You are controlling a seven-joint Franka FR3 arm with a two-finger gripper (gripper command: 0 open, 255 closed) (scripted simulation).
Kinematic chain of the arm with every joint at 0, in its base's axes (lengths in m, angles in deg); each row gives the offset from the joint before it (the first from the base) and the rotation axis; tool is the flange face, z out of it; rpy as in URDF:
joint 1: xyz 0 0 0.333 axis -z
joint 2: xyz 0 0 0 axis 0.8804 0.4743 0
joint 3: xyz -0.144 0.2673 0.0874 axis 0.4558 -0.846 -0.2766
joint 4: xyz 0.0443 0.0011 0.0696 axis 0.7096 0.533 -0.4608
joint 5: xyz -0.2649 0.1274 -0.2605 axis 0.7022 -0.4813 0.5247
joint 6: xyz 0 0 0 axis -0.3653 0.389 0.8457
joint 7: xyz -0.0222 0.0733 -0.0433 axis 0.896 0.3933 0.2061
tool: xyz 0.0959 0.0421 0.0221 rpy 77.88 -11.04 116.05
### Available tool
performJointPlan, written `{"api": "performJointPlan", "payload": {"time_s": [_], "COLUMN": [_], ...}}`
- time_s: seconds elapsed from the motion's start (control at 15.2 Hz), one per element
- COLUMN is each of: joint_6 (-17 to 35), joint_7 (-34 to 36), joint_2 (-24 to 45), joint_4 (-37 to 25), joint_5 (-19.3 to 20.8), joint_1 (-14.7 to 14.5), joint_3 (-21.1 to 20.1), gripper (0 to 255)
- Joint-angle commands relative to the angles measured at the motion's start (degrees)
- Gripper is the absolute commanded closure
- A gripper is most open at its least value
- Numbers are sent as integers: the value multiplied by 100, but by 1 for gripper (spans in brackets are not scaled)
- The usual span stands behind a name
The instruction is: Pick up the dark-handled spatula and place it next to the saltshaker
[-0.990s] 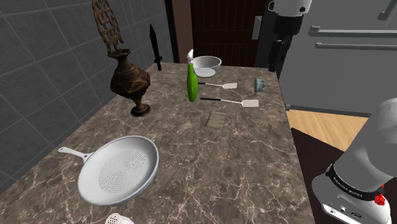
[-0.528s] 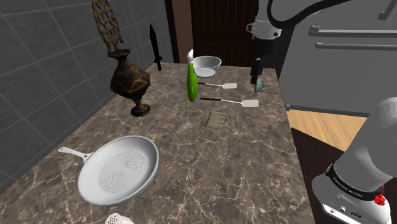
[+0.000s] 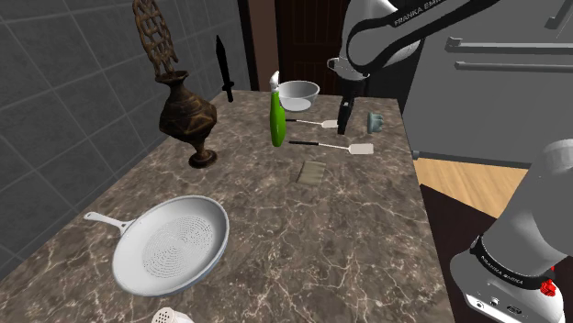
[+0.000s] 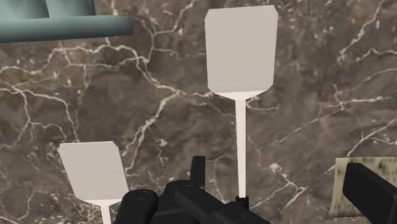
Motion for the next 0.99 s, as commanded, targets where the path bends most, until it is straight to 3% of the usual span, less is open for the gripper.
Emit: {"api": "performJointPlan", "payload": {"time_s": [0.0, 0.13, 0.59, 0.92], "joint_6": [340, 561, 1088, 1131], "joint_7": [-269, -515, -604, -613], "joint_2": [478, 849, 1208, 1240], "joint_4": [-167, -335, -157, -146], "joint_5": [-148, -282, -409, -421], "joint_1": [-88, -135, -138, -137], "joint_3": [10, 2, -9, -11], "gripper": [0, 0, 0, 0]}}
